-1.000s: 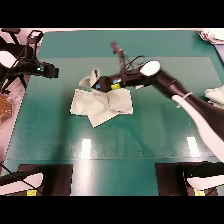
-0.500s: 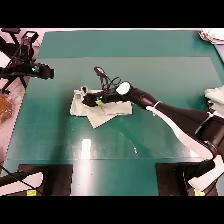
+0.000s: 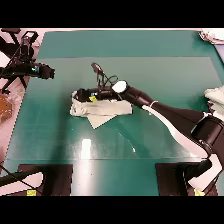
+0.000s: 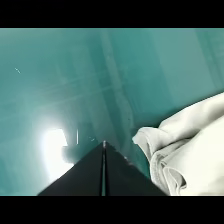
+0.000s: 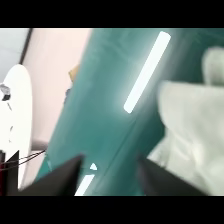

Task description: Fold the shirts.

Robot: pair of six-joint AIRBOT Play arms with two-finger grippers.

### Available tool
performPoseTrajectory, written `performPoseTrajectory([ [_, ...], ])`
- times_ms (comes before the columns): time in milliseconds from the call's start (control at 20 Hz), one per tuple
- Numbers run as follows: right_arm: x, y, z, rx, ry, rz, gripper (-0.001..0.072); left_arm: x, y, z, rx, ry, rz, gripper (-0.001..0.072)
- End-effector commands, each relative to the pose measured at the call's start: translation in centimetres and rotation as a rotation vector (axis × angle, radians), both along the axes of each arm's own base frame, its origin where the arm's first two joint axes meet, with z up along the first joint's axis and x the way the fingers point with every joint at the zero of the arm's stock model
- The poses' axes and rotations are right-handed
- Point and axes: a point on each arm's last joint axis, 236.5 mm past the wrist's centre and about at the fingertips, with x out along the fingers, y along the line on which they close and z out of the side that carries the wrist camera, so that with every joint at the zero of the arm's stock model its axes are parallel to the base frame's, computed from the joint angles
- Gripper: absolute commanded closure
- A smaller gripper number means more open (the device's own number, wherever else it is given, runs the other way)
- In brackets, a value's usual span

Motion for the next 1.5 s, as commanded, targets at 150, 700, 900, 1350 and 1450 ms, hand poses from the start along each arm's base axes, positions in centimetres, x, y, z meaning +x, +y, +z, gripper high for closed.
performPoseTrajectory([
  [150, 1.6, -5.5, 7.2, 0.034, -0.010, 0.171, 0.0017, -1.1, -0.5, -0.7, -0.010, 0.055, -0.021, 0.0680],
  [700, 3.9, -35.7, -5.5, -0.440, 0.329, -0.256, 0.0017, -3.7, -1.3, -2.1, -0.025, 0.175, -0.068, 0.0680],
  [900, 3.2, -36.0, -10.4, -0.468, 0.396, -0.214, 0.0017, -3.9, -1.5, -2.1, -0.031, 0.184, -0.072, 0.0680],
  [1350, 3.5, -28.4, -13.1, -0.357, 0.364, -0.114, 0.0017, -4.0, -2.0, -2.0, -0.054, 0.187, -0.077, 0.0680],
  [1450, 4.0, -27.5, -13.3, -0.364, 0.334, -0.129, 0.0017, -4.1, -2.0, -2.0, -0.054, 0.190, -0.079, 0.0680],
])
